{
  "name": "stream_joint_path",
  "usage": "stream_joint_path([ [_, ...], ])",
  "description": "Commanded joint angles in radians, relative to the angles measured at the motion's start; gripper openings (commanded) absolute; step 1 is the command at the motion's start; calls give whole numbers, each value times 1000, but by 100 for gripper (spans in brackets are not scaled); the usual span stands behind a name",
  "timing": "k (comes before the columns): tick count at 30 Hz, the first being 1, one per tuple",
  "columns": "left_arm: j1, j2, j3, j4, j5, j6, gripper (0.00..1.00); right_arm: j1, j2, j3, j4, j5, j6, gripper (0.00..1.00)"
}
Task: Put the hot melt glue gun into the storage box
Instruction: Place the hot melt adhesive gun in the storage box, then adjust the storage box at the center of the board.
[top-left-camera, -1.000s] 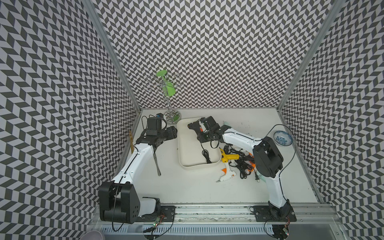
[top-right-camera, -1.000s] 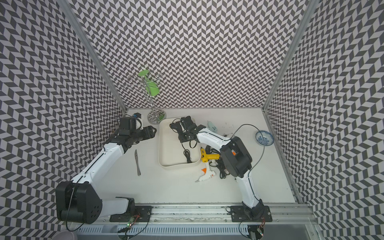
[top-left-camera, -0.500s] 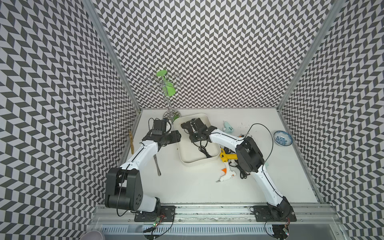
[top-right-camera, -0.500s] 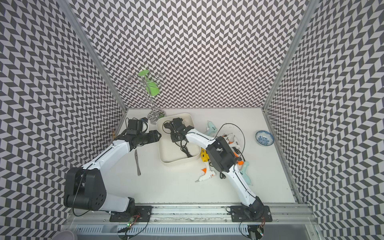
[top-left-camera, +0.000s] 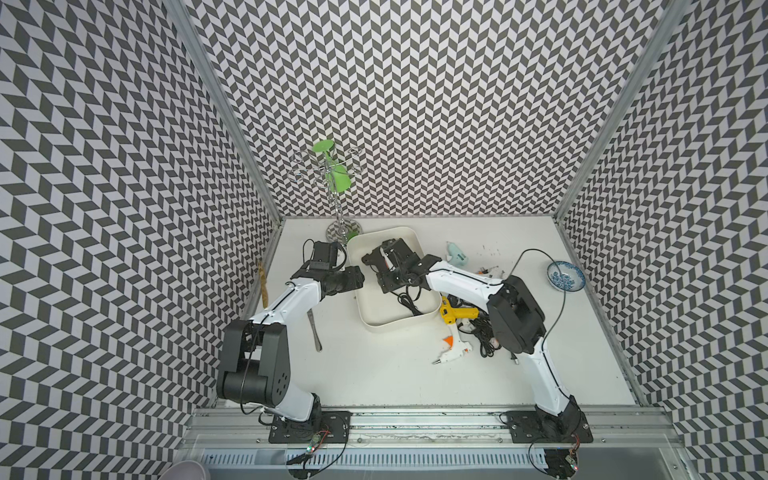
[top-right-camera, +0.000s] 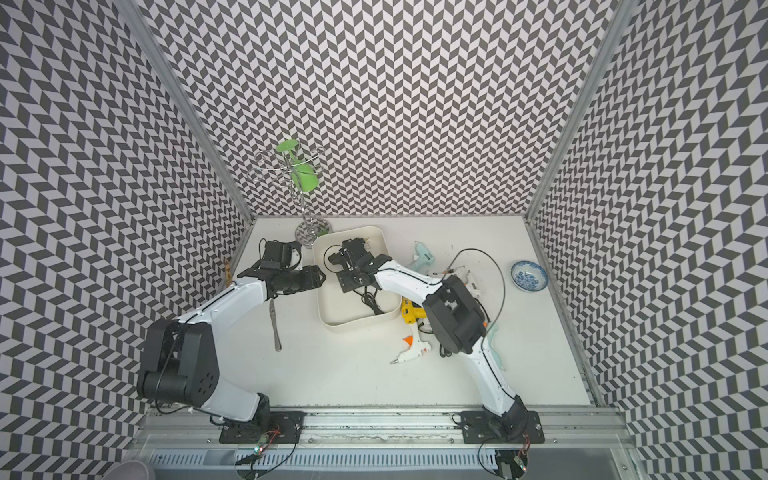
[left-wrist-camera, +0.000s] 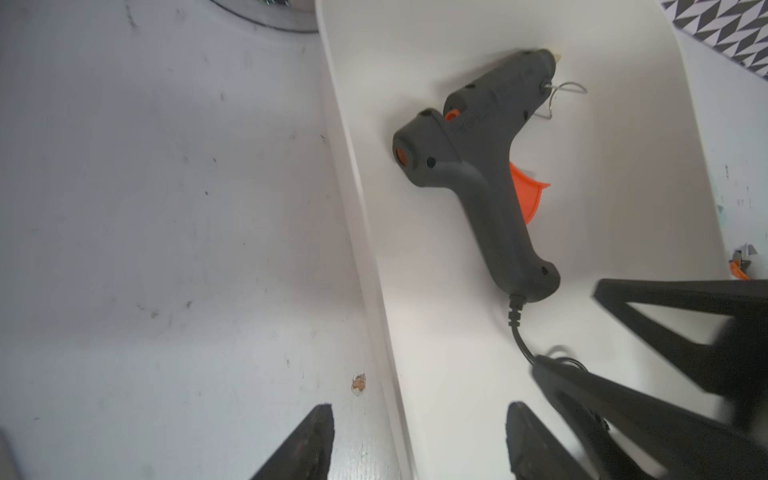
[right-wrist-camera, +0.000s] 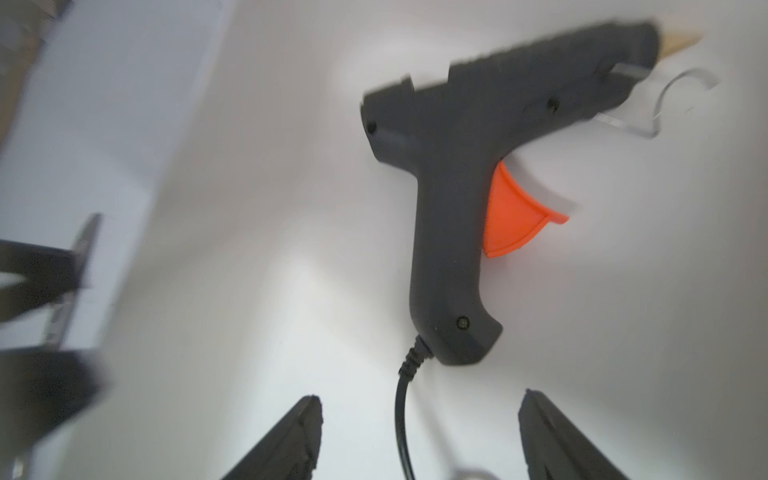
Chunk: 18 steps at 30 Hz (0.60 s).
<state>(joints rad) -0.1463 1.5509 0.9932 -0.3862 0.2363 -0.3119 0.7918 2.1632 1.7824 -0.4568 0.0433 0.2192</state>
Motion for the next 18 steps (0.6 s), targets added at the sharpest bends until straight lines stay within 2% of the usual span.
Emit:
stream_joint_path([
  [1, -26, 53, 5, 18, 73, 9, 68, -9, -196, -90, 129, -3, -138, 83],
  [3, -42, 88, 24, -1, 78, 21, 67, -23, -263, -180, 154, 70, -143, 84],
  [6, -53, 123, 36, -18, 74, 39, 64, -86, -355, -253, 70, 60, -144, 83],
  [12, -56, 201, 127, -77, 30, 97, 45, -213, -564, -545, 38, 55, -212, 83],
  [15, -68, 229, 172, -107, -26, 137, 35, -288, -595, -632, 28, 97, -207, 84],
  [18, -75, 244, 188, -134, -94, 168, 26, -385, -581, -664, 47, 87, -169, 84],
])
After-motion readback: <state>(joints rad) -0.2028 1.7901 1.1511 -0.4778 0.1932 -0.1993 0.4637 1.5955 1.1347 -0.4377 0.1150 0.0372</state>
